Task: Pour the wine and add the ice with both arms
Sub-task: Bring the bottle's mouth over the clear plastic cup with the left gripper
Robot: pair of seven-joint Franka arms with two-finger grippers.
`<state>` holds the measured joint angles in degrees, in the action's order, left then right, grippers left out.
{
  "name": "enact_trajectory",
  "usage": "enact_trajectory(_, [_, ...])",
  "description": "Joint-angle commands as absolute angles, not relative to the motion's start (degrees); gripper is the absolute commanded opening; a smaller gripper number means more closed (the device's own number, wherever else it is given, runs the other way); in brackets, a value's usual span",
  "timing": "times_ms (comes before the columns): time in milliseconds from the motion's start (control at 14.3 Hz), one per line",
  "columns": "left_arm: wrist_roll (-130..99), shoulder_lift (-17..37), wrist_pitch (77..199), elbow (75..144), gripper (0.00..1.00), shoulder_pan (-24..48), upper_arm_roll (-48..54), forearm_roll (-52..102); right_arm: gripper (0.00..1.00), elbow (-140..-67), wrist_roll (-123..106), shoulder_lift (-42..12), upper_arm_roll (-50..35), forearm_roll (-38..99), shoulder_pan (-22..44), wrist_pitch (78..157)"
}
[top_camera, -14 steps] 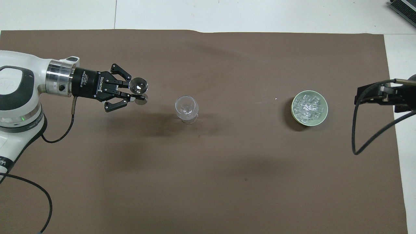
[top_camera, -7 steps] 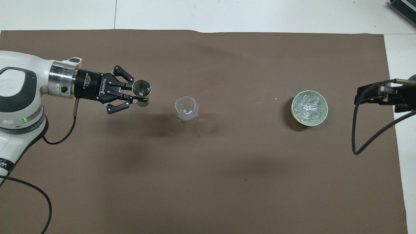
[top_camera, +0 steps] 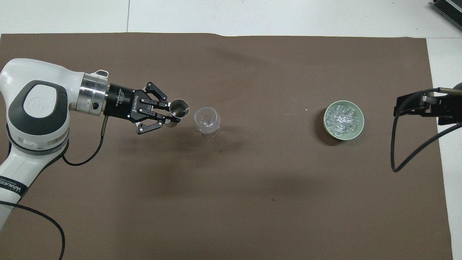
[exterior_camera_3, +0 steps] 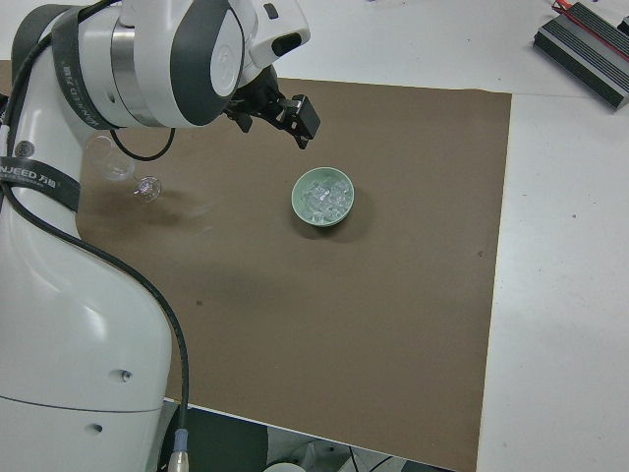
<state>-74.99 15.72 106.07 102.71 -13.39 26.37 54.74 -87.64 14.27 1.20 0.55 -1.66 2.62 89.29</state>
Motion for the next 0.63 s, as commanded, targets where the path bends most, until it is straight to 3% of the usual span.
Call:
enact_trajectory(0, [-79.09, 13.54, 109.15, 104.24, 0.0, -12.74, 27.5, 51.26, 1.0, -88.33, 14.15, 1.85, 0.53, -0.53, 2.11, 88.86])
enact_trajectory(559, [-83.4, 13.62, 110.74, 103.45, 0.0, -12.74, 29.62, 44.04, 1.0, -88.33, 14.15, 1.85, 0.53, -0.53, 2.11, 88.86])
